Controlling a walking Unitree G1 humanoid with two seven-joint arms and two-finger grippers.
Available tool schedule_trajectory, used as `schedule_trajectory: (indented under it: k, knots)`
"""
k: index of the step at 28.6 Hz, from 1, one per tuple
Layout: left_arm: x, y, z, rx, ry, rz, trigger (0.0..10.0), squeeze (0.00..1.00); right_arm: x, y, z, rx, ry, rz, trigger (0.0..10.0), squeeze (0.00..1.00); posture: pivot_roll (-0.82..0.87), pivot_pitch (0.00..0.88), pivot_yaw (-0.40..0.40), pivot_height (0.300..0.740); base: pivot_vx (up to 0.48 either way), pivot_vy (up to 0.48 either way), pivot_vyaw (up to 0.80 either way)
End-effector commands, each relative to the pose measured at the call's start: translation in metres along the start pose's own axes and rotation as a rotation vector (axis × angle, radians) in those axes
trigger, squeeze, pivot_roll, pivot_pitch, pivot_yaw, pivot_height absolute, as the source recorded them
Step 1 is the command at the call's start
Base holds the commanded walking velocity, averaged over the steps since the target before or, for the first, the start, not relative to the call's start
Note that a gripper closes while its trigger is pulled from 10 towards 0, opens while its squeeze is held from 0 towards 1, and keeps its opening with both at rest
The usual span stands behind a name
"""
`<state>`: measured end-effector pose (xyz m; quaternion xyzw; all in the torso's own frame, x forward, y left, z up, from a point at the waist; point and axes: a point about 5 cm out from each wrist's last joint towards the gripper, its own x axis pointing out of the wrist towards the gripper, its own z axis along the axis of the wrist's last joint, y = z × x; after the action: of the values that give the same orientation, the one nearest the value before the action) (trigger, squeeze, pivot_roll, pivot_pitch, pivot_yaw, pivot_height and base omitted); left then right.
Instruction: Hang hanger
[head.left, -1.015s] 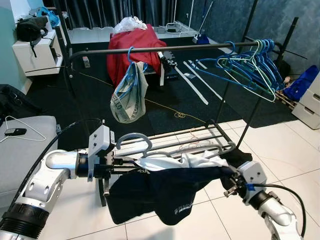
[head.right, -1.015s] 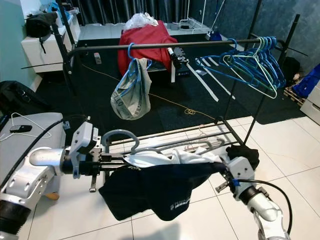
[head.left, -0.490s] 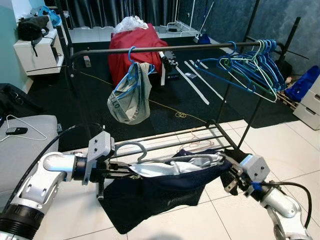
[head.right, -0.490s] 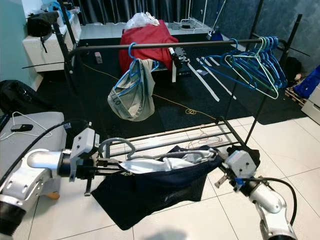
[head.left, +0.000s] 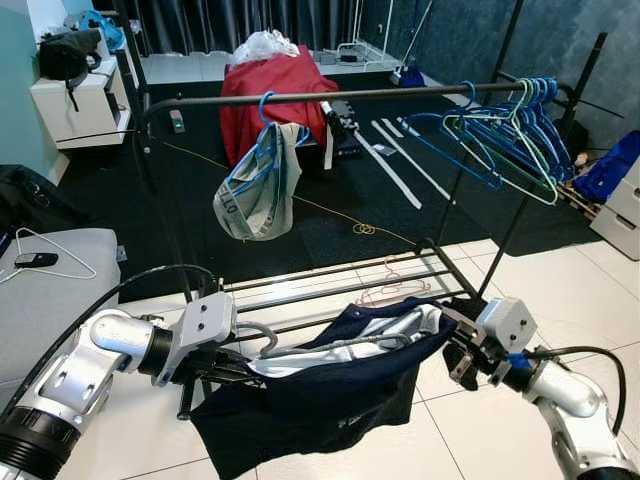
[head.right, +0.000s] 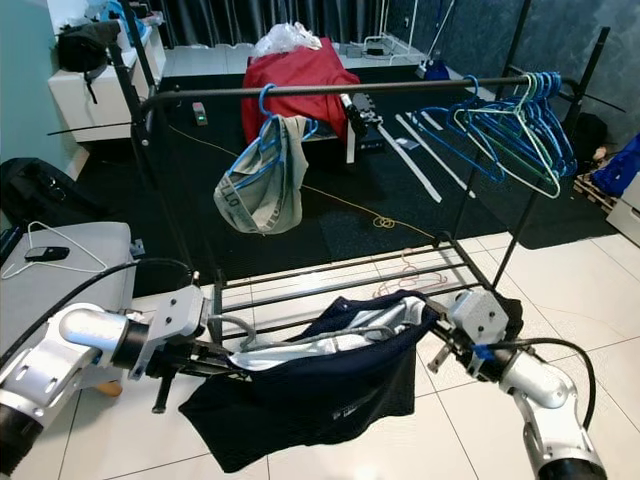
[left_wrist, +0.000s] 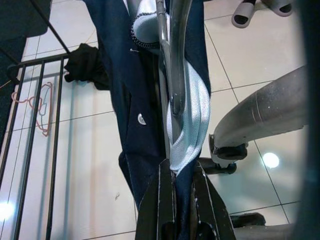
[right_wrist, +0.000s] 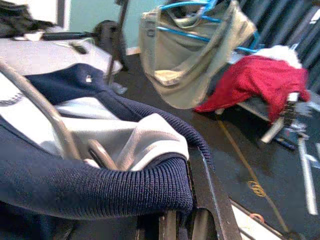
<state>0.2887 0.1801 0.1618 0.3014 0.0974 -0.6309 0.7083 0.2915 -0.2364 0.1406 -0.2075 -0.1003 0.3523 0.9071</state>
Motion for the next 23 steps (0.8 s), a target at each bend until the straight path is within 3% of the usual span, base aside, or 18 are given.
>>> schedule_trajectory:
  k: [1, 2, 3, 5, 7, 11, 16, 19, 23]
  knots:
    - [-0.001, -0.001, -0.004, 0.009, 0.066, -0.024, 0.0, 0.00, 0.003, 0.008, 0.003, 0.003, 0.022, 0.113, 0.0, 0.00, -0.10, 0.083, -0.014, 0.740, 0.000, 0.000, 0.00]
    - [0.000, 0.000, -0.003, 0.017, 0.082, -0.021, 0.0, 0.00, 0.003, 0.023, -0.002, 0.040, 0.083, 0.241, 0.0, 0.00, -0.10, 0.082, -0.015, 0.740, 0.000, 0.000, 0.00]
    - [0.000, 0.000, -0.003, 0.017, 0.082, -0.021, 0.0, 0.00, 0.003, 0.023, -0.002, 0.040, 0.083, 0.241, 0.0, 0.00, -0.10, 0.082, -0.015, 0.740, 0.000, 0.000, 0.00]
    - [-0.001, 0.001, -0.008, 0.021, 0.127, -0.014, 0.0, 0.00, -0.001, 0.042, -0.009, 0.082, 0.161, 0.388, 0.0, 0.00, -0.10, 0.083, -0.014, 0.740, 0.000, 0.000, 0.00]
    - [-0.002, 0.001, -0.010, 0.020, 0.145, -0.011, 0.0, 0.00, -0.003, 0.045, -0.011, 0.087, 0.180, 0.415, 0.0, 0.00, -0.10, 0.083, -0.014, 0.740, 0.000, 0.000, 0.00]
    - [-0.015, 0.006, -0.025, 0.005, 0.220, 0.075, 0.0, 0.00, -0.017, 0.033, -0.021, 0.091, 0.203, 0.297, 0.0, 0.00, -0.11, 0.085, -0.012, 0.740, 0.000, 0.000, 0.00]
    - [-0.022, 0.005, -0.031, -0.004, 0.275, 0.070, 0.0, 0.00, -0.028, 0.021, -0.023, 0.083, 0.219, 0.218, 0.0, 0.00, -0.10, 0.085, -0.012, 0.740, 0.000, 0.000, 0.00]
    - [-0.020, 0.004, -0.030, -0.007, 0.276, 0.060, 0.0, 0.00, -0.027, 0.018, -0.018, 0.082, 0.198, 0.198, 0.0, 0.00, -0.10, 0.086, -0.011, 0.740, 0.000, 0.000, 0.00]
    - [-0.012, 0.001, -0.029, -0.003, 0.287, 0.022, 0.0, 0.00, -0.012, 0.021, -0.002, 0.096, 0.126, 0.225, 0.0, 0.00, -0.11, 0.083, -0.009, 0.740, 0.000, 0.000, 0.00]
